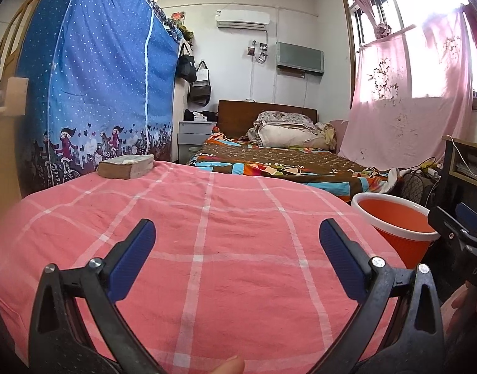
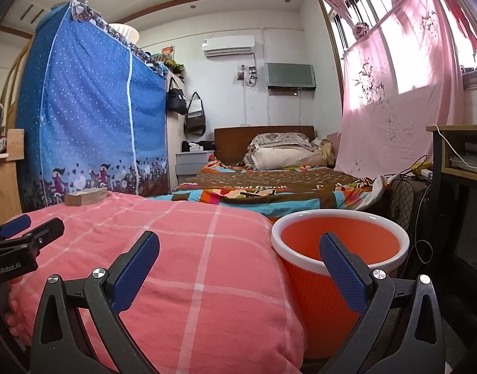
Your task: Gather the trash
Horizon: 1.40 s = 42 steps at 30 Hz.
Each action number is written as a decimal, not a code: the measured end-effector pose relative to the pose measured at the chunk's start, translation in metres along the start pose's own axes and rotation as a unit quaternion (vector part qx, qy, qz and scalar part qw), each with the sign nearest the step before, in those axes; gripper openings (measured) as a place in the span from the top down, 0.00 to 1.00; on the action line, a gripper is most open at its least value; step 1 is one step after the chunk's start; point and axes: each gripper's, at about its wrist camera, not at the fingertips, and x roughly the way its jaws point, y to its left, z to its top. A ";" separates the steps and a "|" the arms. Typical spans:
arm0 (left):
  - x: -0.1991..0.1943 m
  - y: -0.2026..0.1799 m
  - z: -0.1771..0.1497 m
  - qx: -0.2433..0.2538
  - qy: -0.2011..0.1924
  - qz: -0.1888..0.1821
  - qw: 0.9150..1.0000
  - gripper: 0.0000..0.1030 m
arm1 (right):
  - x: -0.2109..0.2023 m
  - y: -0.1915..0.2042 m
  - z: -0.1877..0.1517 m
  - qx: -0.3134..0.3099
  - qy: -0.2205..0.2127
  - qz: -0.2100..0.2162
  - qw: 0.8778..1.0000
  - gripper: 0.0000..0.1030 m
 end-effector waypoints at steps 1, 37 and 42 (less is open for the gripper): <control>0.000 0.000 0.000 0.000 -0.001 0.000 1.000 0.00 | 0.000 0.000 0.000 0.001 -0.001 0.000 1.000 0.00; -0.001 -0.002 -0.002 0.003 -0.002 0.001 1.000 0.00 | 0.001 -0.002 -0.003 0.002 0.003 -0.001 1.000 0.00; -0.001 -0.002 -0.002 0.003 -0.002 0.001 1.000 0.00 | 0.001 -0.002 -0.003 0.002 0.003 -0.001 1.000 0.00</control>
